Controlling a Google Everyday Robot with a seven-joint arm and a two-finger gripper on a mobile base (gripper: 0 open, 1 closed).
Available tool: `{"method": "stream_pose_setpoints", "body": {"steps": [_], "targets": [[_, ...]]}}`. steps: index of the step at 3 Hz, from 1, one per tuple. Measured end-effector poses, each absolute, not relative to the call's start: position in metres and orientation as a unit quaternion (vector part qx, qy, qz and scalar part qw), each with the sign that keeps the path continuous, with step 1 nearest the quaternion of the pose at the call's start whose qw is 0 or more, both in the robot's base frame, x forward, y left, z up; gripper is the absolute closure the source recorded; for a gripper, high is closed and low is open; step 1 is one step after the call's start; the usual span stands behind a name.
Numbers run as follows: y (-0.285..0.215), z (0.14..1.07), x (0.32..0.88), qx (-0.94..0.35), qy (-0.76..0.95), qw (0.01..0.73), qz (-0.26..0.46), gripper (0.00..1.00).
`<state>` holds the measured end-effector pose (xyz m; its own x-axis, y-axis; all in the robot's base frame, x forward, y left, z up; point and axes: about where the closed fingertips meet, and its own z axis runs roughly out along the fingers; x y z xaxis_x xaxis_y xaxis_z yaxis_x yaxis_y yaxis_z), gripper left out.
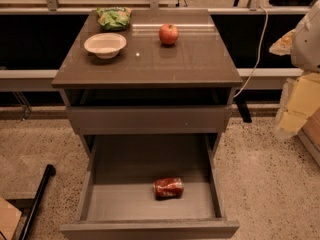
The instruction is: Pick coke can from middle drawer and place on counter
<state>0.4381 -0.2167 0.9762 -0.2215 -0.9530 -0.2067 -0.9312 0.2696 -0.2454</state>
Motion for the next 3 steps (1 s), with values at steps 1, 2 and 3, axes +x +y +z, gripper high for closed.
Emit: {"method": "stream_pose_setpoints", "body": {"steps": [1,2,3], "targets": [[-0.217,0.976,0.438,-0.603,0.781,0.159,-0.034,0.00],[-0.219,0.968,0.441,-0.604,0.778,0.172,-0.028,0.00],[-0.227,0.945,0.449,-0.608,0.775,0.173,-0.004,0.00]]}}
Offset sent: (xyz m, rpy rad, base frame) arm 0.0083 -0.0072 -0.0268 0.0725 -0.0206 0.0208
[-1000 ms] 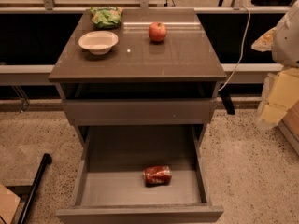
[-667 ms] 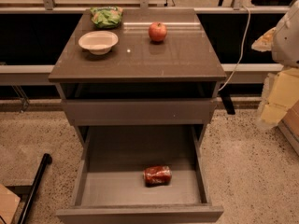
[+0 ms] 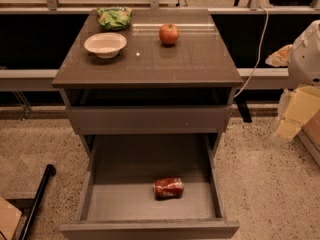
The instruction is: Pick coke can from middle drawer and place on counter
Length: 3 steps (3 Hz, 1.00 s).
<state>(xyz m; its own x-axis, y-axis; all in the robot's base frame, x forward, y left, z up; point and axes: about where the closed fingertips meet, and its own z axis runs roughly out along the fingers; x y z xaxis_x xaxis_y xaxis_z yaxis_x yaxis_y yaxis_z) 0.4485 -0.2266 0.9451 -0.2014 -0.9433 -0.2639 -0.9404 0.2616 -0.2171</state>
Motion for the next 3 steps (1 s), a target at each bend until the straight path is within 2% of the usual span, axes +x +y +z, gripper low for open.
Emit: {"method": "stream_pose_setpoints", "body": {"steps": [2,3], "targets": [[-0.214,0.925,0.445,-0.609,0.777,0.158,0.009,0.00],[-0.192,0.880,0.444,-0.621,0.766,0.160,0.048,0.00]]}}
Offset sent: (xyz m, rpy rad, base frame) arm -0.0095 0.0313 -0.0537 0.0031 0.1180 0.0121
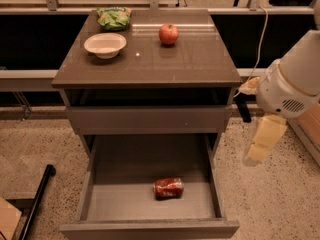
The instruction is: Pick coke can from middle drawer and place on counter
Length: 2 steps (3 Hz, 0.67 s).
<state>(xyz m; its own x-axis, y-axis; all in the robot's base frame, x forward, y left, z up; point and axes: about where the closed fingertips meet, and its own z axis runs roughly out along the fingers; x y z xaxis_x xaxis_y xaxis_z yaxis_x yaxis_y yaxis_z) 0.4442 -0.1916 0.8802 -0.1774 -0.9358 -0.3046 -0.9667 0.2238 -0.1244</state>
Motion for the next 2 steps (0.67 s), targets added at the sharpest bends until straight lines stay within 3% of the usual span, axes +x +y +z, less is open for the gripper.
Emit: {"method": "stream_pose_setpoints", "body": {"steps": [2], "targets": [[-0.154,0.785,0.489,-0.607,0.754,0.217,0.125,0.00]]}}
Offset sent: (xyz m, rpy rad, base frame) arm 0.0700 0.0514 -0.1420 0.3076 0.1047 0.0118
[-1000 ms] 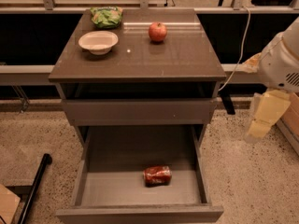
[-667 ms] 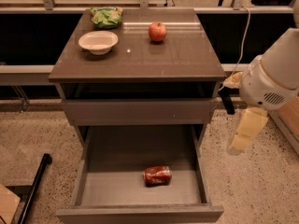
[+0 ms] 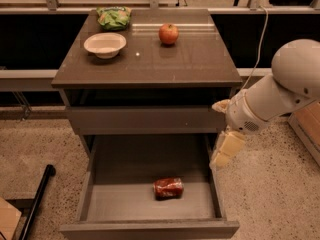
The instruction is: Pick coke can from middle drawer and place on counter
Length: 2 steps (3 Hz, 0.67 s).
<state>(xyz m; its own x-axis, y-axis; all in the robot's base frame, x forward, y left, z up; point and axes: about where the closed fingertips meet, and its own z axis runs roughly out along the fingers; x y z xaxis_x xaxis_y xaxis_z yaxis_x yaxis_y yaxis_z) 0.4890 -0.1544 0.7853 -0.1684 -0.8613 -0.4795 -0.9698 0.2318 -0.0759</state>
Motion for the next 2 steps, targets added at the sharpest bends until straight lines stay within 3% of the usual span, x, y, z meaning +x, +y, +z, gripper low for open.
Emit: {"method": "stream_pose_setpoints", "body": {"steps": [2], "targets": [[-0.127,0.749,0.483,-0.613,0.741,0.229,0.148,0.00]]}}
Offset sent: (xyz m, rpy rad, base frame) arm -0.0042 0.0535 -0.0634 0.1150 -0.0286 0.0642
